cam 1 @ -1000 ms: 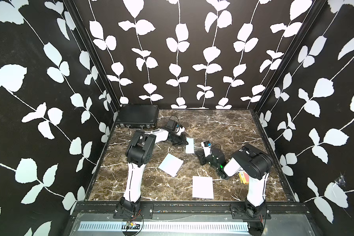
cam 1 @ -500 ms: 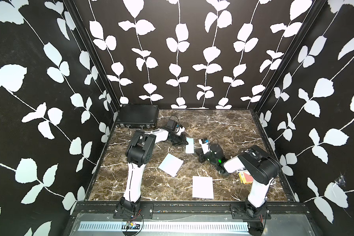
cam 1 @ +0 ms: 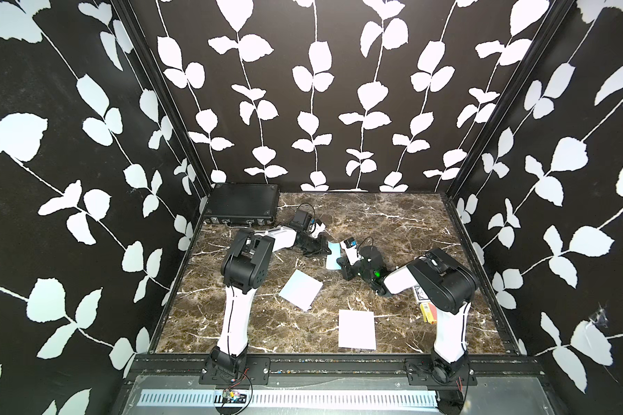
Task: Fold the square paper along the opposite sides
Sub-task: Smooth out the paper at the center of the board.
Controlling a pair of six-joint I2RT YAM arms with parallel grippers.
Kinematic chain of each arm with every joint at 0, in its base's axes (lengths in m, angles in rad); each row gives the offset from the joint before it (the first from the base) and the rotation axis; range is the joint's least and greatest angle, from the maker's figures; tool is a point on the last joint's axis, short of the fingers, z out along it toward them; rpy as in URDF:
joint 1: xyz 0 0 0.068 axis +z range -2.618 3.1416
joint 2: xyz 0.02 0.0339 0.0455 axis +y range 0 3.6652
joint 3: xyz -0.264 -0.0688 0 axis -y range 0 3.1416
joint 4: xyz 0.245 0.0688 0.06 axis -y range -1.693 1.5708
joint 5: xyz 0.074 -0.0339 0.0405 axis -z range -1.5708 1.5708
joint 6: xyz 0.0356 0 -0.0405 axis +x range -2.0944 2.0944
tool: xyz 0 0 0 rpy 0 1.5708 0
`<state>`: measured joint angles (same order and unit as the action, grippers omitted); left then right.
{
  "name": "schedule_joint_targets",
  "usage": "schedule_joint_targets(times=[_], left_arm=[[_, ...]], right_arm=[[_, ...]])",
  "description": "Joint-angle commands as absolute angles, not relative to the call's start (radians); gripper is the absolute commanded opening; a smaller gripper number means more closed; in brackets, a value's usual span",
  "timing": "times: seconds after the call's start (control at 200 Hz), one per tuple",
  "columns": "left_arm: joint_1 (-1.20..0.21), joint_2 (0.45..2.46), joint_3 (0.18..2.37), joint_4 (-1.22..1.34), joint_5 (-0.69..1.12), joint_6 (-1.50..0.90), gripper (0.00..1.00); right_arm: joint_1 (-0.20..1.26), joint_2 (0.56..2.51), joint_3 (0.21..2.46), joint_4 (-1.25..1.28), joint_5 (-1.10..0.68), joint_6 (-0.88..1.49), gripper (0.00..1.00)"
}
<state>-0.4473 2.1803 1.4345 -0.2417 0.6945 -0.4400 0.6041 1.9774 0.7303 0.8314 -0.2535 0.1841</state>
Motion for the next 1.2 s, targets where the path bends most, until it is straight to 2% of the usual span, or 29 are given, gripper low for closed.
schedule_joint_targets(times=[0.0,1.195], left_arm=[[-0.449,2.195,1.436,-0.307,0.659,-0.415,0.0],[-0.448,2.18,1.412,-0.316,0.635,-0.402,0.0]], right_arm=[[0.614,2.005,0.71,0.775,-0.204,0.17,0.0],[0.711,1.91,0.49,0.785,-0.075,0.177,0.0]])
